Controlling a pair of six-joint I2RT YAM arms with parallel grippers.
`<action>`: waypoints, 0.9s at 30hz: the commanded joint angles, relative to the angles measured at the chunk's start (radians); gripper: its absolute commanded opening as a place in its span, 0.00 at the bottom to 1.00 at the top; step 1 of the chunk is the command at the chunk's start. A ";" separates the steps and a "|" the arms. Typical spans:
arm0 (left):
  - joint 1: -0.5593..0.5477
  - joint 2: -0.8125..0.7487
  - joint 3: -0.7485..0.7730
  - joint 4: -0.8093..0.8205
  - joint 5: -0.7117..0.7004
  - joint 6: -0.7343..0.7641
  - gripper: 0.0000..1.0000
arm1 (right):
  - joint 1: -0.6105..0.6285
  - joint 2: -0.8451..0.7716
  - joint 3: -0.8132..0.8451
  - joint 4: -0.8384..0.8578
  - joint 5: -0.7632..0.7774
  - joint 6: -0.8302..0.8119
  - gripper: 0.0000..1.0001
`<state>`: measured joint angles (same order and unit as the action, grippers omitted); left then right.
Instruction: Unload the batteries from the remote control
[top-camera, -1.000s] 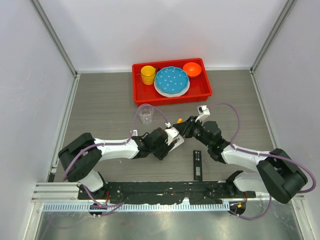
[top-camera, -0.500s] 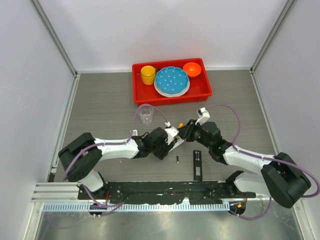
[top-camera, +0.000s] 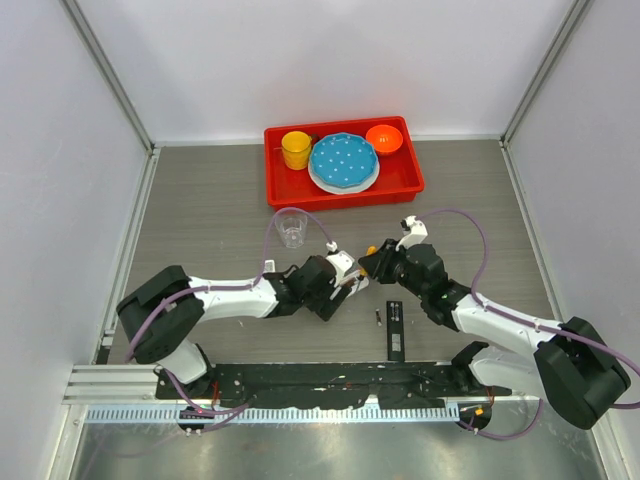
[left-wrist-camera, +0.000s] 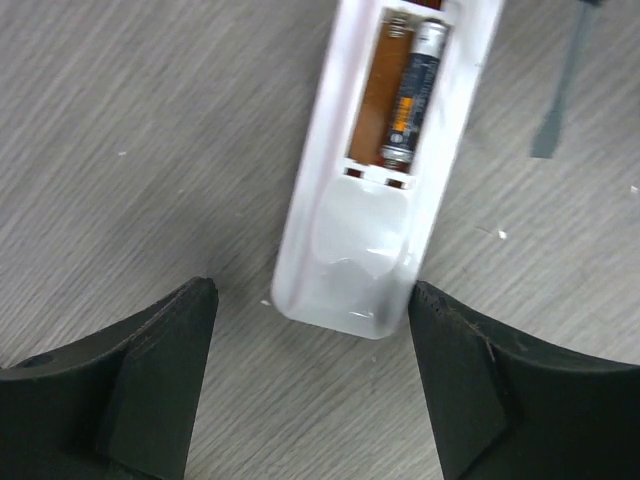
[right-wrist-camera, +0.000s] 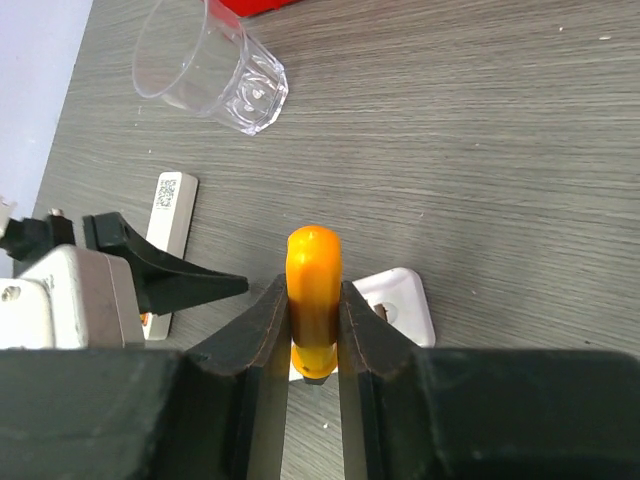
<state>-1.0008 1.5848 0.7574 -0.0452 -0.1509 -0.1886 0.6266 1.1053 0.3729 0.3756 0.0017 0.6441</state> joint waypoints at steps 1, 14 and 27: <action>0.005 -0.040 -0.019 0.008 -0.157 -0.026 0.81 | -0.001 -0.030 0.047 0.003 0.041 -0.034 0.01; 0.044 0.010 0.049 -0.004 -0.123 -0.052 0.06 | -0.002 0.008 0.049 0.039 0.052 -0.038 0.01; 0.044 0.135 0.197 -0.048 0.011 -0.051 0.02 | -0.005 0.008 0.063 0.032 0.055 -0.057 0.01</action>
<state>-0.9573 1.7050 0.9073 -0.0875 -0.1944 -0.2325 0.6254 1.1221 0.3981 0.3668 0.0368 0.6064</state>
